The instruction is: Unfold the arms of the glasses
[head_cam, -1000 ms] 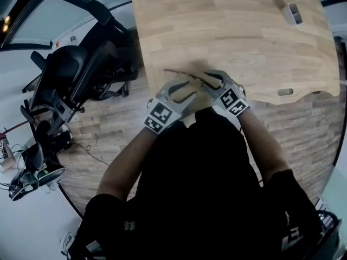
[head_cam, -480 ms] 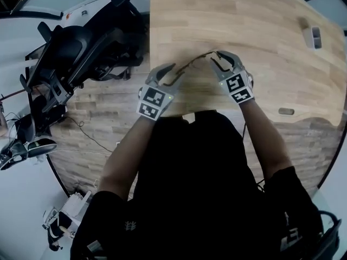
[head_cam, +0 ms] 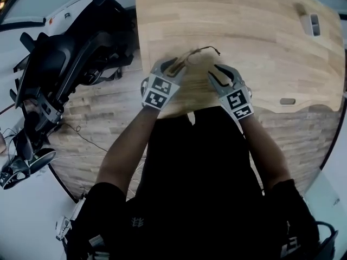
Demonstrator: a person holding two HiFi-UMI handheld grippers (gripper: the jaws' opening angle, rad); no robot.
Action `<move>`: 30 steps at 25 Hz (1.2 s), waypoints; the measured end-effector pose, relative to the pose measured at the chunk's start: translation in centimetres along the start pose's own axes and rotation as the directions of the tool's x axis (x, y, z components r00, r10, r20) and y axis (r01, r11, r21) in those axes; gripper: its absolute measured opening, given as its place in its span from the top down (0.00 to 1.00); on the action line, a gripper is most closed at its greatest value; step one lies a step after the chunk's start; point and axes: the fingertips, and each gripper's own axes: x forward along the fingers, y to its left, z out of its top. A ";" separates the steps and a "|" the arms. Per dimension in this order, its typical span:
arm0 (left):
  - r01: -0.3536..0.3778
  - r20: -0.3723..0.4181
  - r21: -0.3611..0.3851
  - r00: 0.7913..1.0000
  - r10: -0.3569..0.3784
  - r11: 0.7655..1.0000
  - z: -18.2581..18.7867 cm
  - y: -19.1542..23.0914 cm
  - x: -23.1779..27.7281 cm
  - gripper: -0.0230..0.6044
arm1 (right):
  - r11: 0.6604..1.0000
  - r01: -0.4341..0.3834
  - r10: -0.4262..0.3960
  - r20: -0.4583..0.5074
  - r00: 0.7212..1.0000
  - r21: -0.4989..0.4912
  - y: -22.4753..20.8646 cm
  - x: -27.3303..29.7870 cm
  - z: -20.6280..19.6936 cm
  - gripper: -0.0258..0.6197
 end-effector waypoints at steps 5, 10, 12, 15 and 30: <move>0.025 -0.053 -0.012 0.998 -0.025 1.000 -1.8 0.2 2.2 0.74 | 0.998 -0.002 0.002 0.002 1.000 0.056 -0.1 0.7 -0.5 0.79; 0.048 -0.096 -0.029 0.994 -0.051 0.998 -2.8 0.3 3.6 0.78 | 0.995 -0.009 0.008 0.012 1.000 0.096 -0.5 1.4 0.0 0.79; 0.056 -0.090 -0.027 0.994 -0.058 0.998 -2.5 0.4 3.7 0.81 | 0.995 -0.016 0.015 0.015 1.000 0.099 -0.6 1.8 0.2 0.79; 0.073 -0.072 -0.020 0.995 -0.074 0.997 -2.2 0.3 3.7 0.91 | 0.994 -0.027 0.025 0.019 1.000 0.109 -0.7 2.1 0.6 0.79; 0.117 0.006 0.088 0.993 -0.118 0.989 -0.8 -0.8 0.6 0.91 | 0.933 -0.113 0.076 0.119 0.990 0.342 -0.7 3.7 4.8 0.64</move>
